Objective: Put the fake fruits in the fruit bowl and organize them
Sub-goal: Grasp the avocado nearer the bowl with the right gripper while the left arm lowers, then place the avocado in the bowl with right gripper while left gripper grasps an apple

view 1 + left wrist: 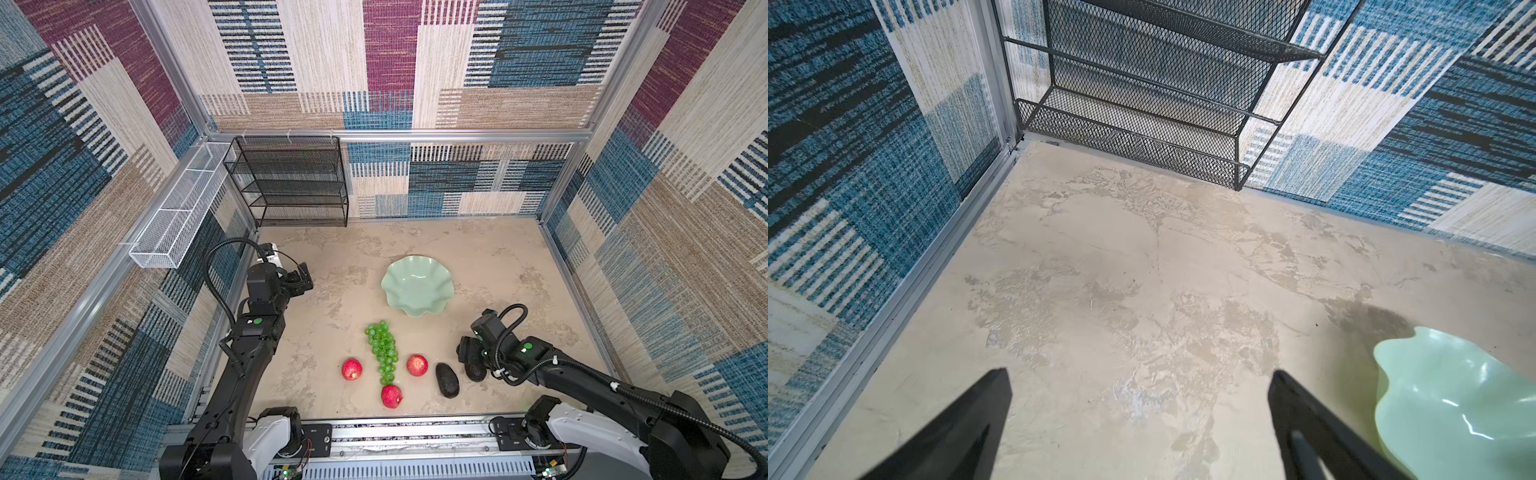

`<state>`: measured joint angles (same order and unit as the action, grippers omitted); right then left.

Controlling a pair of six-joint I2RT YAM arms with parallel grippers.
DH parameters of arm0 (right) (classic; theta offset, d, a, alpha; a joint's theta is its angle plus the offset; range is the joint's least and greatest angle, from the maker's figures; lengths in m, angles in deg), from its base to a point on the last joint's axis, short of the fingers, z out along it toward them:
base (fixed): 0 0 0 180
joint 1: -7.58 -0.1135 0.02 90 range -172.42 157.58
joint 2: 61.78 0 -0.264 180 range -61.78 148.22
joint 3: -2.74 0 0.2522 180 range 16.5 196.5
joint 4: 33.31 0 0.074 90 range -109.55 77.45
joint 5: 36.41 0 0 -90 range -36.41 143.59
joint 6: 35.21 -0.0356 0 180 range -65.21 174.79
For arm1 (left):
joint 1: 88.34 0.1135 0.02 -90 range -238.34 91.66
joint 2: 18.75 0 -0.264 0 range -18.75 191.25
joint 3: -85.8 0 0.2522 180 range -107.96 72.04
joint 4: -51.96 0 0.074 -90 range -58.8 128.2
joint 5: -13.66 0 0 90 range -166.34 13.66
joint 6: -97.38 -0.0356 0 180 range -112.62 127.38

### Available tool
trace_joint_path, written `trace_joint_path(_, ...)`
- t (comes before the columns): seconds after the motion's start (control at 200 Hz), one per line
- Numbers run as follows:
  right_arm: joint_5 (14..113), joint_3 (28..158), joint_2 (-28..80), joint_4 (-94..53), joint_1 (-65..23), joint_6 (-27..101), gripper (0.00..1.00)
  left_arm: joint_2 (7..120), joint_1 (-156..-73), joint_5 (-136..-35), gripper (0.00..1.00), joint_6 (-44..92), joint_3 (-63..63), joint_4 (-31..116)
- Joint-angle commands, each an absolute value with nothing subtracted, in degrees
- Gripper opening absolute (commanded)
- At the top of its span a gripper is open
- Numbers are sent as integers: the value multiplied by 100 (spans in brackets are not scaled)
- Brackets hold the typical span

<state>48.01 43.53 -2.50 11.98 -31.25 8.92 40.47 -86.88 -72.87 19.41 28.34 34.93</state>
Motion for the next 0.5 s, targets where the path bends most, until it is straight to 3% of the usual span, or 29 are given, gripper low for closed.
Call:
trace_joint_path(0.0, 4556, 4369, -31, 1121, -3309, 554, 75, 4040, -8675, -7420, 99, 2063, 2860, 3692)
trace_joint_path(0.245, 4091, 4952, 142, 1378, -3393, 713, 48, 4043, -8680, -7417, 99, 2062, 2871, 3718)
trace_joint_path(0.396, 3654, 6064, 310, 1548, -3390, 1311, 47, 4074, -8667, -7434, 99, 2093, 2872, 3736)
trace_joint_path(0.496, 3588, 6975, 989, 1114, -3388, 1962, 47, 4130, -8664, -7441, 100, 2126, 2834, 3708)
